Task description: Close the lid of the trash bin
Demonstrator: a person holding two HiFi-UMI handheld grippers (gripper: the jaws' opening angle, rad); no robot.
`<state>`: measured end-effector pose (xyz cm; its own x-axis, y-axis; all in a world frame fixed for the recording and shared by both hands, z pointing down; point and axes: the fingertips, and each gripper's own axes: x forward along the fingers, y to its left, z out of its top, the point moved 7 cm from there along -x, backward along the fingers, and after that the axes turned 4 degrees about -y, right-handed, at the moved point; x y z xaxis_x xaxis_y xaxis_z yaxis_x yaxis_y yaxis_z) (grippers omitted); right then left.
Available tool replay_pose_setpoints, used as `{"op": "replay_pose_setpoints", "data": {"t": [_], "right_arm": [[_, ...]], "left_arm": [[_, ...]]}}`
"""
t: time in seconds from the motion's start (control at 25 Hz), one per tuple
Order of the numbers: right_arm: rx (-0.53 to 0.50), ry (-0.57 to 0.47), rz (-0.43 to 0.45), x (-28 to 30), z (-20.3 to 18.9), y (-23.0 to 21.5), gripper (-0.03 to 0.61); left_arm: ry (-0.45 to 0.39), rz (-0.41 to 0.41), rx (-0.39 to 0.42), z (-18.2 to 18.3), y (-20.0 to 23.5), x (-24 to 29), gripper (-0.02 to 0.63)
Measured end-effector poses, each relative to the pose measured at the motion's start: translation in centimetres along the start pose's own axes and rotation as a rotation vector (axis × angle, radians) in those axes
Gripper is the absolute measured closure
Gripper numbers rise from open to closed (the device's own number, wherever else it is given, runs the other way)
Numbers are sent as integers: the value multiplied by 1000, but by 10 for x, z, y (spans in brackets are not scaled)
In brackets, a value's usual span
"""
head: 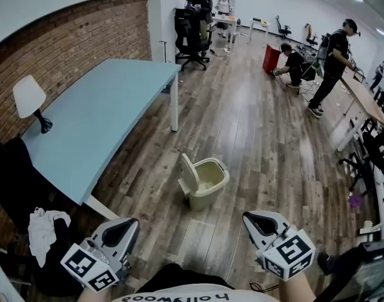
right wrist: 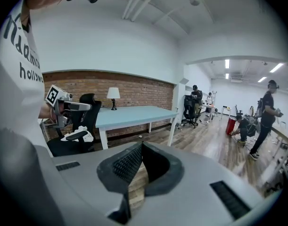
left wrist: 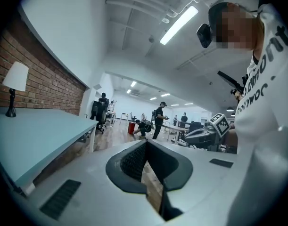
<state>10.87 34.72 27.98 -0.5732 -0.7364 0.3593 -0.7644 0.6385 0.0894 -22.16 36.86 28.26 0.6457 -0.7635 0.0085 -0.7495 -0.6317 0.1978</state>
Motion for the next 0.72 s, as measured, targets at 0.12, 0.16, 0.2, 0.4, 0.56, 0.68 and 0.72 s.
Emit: {"op": "replay_pose_setpoints", "data": {"t": [0.12, 0.16, 0.2, 0.4, 0.56, 0.68, 0.72], "right_arm": [[4, 11, 13, 20, 1, -9, 571], [8, 13, 19, 27, 2, -12, 571], [11, 16, 22, 35, 4, -15, 571], [16, 46, 5, 78, 10, -33, 571], [27, 65, 3, 120, 20, -46, 571], [46, 76, 1, 156, 26, -58, 571], [51, 79, 3, 168, 30, -61, 571]], "left_arm": [[14, -20, 4, 3, 10, 19, 607], [19, -28, 10, 4, 14, 25, 607], [23, -35, 13, 5, 20, 31, 607], [27, -70, -11, 3, 63, 65, 607], [55, -100, -14, 3, 106, 100, 607], [64, -117, -33, 8, 137, 125, 607], [69, -123, -39, 10, 147, 132, 607]]}}
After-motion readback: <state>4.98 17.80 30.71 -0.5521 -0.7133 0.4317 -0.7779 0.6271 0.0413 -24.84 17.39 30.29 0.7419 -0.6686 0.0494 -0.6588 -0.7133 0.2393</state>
